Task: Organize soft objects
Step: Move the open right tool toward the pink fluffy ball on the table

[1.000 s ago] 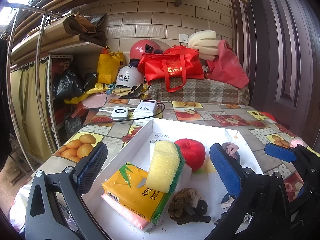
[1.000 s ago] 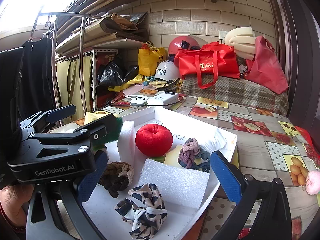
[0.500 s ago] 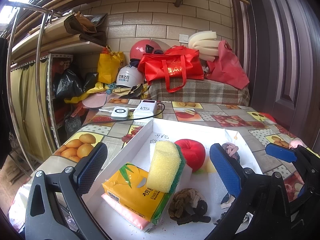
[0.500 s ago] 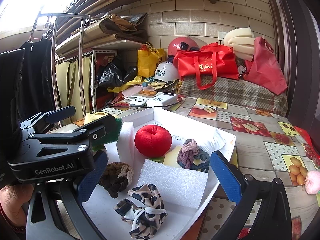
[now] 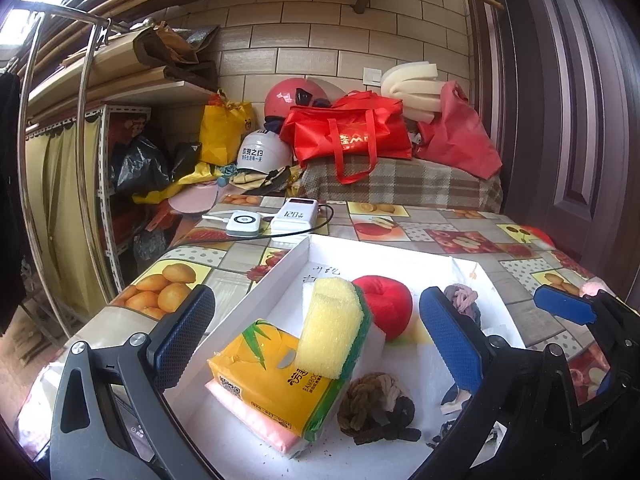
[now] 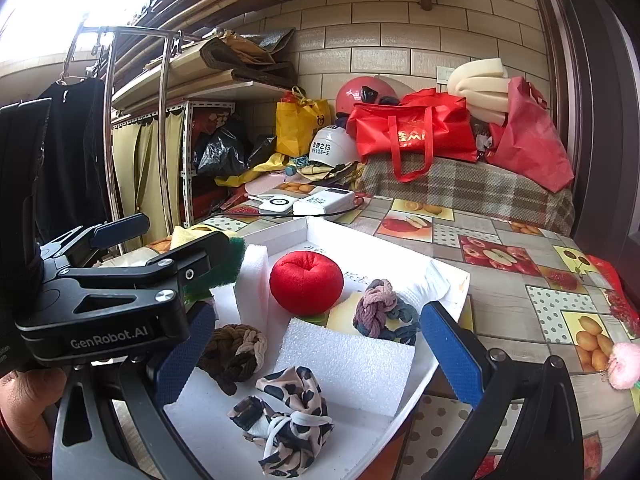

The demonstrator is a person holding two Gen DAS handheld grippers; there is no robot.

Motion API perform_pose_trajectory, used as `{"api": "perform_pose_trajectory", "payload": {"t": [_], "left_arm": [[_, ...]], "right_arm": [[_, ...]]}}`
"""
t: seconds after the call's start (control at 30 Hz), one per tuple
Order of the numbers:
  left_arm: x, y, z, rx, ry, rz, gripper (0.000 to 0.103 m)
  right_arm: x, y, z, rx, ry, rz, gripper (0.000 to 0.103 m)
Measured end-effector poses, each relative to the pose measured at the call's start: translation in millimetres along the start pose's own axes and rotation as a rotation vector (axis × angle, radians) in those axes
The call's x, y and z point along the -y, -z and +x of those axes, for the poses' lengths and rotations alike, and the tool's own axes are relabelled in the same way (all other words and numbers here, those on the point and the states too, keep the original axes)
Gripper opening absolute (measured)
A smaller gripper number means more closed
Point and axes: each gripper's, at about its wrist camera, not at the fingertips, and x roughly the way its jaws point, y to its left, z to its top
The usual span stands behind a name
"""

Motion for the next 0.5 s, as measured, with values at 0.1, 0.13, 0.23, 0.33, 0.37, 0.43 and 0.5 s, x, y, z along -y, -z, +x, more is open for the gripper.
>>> {"api": "perform_pose_trajectory", "payload": {"t": [0.1,0.13,0.23,0.33,0.37,0.43,0.5], "left_arm": [[1.2,0.3,-1.5,-0.003,0.002,-0.005,0.103],[2.4,0.6,-1.9,-0.005,0.003,-0.005,0.103],[9.5,3.1,-5.2,-0.001,0.005,0.018,0.103],[19.5,5.8,-9.0,-0.005,0.027,0.034,0.103],[22.9,6.5,-10.1,-0.006,0.037,0.036,0.103],[29.7,7.9,-13.0,-0.01,0.062,0.034,0.103],[36.9,8.7,-14.9,-0.017,0.081,0.03,0.103]], "right_arm": [[0.3,-0.4,-1.6,0.002,0.0,0.0,0.103],[1.0,-0.7,-2.3,0.002,-0.001,-0.001,0.103],[3.8,0.0,-4.7,-0.008,0.023,0.004,0.103],[13.3,2.6,-5.6,-0.033,0.047,0.026,0.103],[15.9,4.9,-7.1,-0.04,0.053,0.033,0.103],[27.1,7.2,-9.7,-0.052,0.057,0.054,0.103],[36.1,10.7,-14.7,-0.055,0.069,0.07,0.103]]}}
